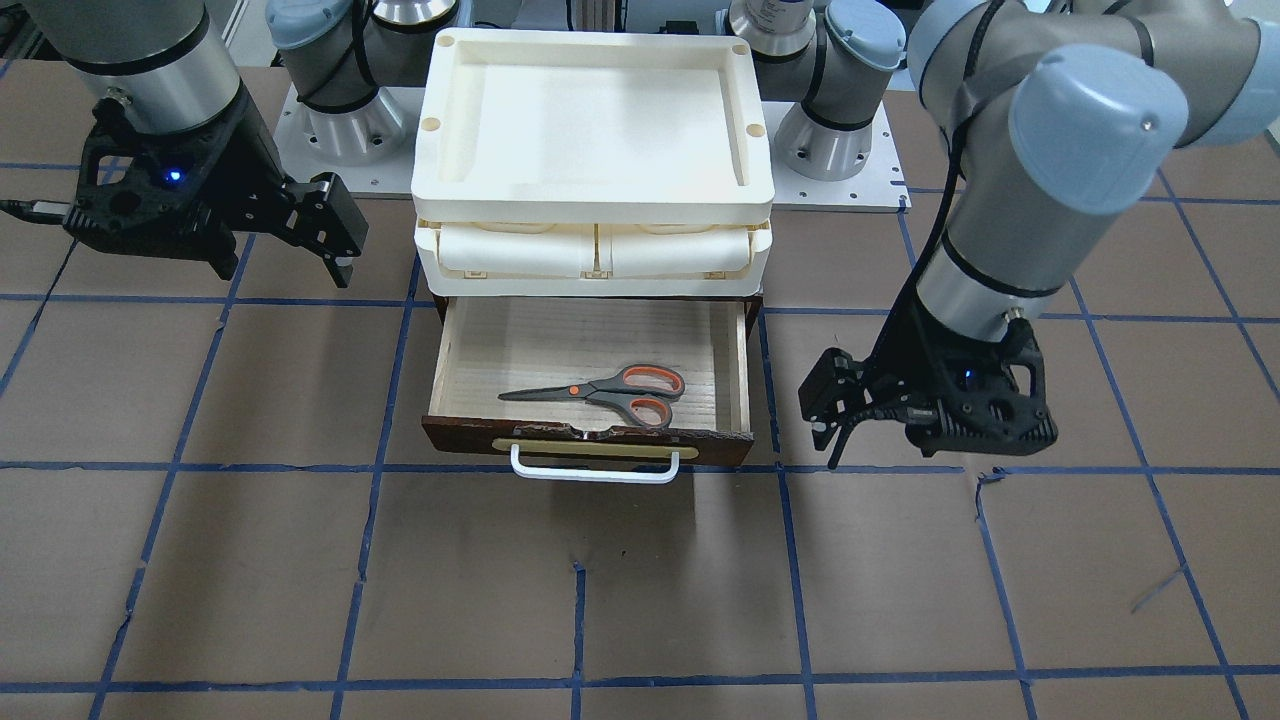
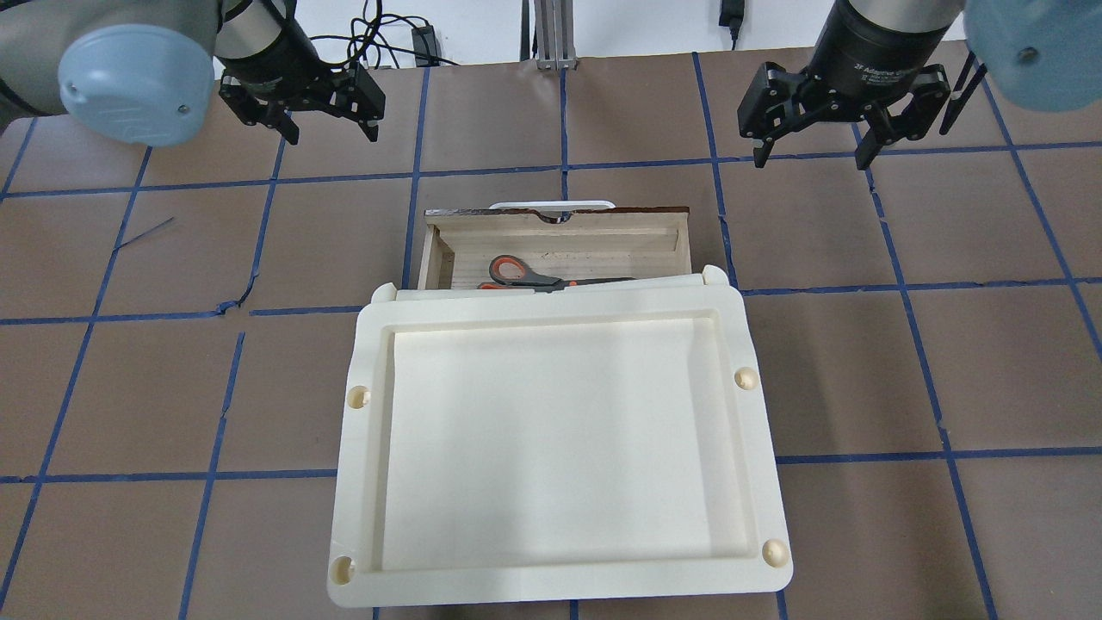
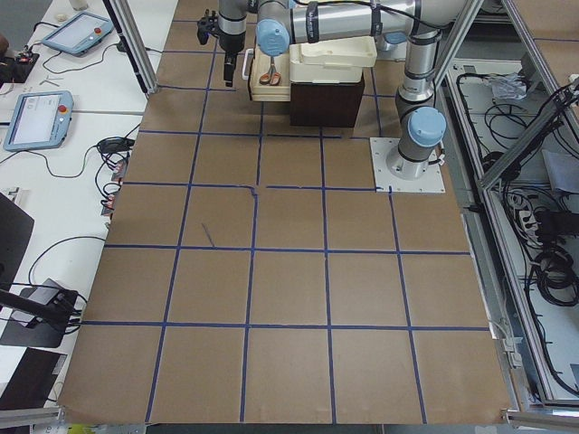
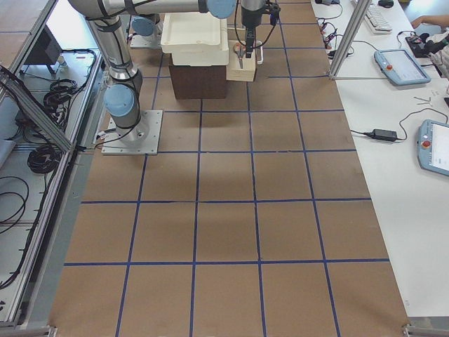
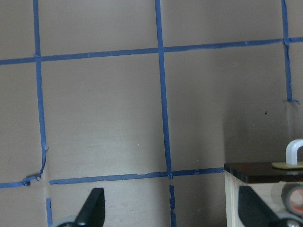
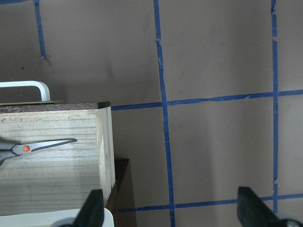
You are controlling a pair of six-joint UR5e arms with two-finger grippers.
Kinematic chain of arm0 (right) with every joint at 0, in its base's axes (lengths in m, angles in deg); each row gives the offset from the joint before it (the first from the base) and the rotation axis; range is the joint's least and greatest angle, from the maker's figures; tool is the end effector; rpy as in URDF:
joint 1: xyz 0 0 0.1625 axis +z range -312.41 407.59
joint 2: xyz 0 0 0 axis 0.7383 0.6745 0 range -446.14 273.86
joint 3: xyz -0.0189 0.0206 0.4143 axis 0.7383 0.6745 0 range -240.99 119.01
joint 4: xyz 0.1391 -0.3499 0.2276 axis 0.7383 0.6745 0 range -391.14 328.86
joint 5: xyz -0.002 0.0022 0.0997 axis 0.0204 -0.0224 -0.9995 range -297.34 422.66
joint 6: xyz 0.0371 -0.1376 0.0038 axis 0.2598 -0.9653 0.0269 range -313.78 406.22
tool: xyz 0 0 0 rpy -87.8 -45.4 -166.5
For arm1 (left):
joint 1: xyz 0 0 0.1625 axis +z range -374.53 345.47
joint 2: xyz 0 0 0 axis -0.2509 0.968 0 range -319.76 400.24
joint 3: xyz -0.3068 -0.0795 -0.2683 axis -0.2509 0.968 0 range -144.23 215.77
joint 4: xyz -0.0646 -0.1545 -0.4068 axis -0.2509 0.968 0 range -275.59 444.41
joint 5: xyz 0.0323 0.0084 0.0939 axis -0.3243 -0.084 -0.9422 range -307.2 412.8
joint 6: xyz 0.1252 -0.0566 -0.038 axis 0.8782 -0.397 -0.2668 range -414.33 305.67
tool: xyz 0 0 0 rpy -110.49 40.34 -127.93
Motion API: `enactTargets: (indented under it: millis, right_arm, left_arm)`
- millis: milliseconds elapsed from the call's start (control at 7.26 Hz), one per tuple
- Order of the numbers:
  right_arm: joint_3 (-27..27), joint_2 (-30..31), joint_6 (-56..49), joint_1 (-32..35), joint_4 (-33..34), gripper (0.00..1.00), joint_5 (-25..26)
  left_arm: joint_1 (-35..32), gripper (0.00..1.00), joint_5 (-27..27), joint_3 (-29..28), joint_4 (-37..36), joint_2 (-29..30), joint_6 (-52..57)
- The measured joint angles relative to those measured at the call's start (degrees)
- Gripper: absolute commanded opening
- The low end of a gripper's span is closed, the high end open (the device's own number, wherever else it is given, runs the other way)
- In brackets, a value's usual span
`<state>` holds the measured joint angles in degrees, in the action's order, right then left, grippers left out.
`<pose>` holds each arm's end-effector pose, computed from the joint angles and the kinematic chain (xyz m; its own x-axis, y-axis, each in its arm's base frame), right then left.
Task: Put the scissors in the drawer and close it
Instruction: 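Move the left gripper over to the drawer front near its handle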
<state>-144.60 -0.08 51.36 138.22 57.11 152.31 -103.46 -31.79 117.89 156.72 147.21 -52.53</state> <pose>0.1404 -0.5474 0.4534 -0.9969 0.0786 -0.0072 0.0787 0.9968 -0.0116 -0.1345 -0.6575 0.3681 -0.9957 0.0266 0.0886 0.0128 0.9882 -0.1526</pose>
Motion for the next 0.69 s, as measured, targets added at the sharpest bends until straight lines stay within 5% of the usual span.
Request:
enactTargets:
  millis: [689]
  right_arm:
    - [0.45, -0.41, -0.07, 0.24, -1.59, 1.0, 0.41]
  left_arm:
    - [-3.0, 1.0, 3.63, -1.16, 0.46, 8.53, -3.57]
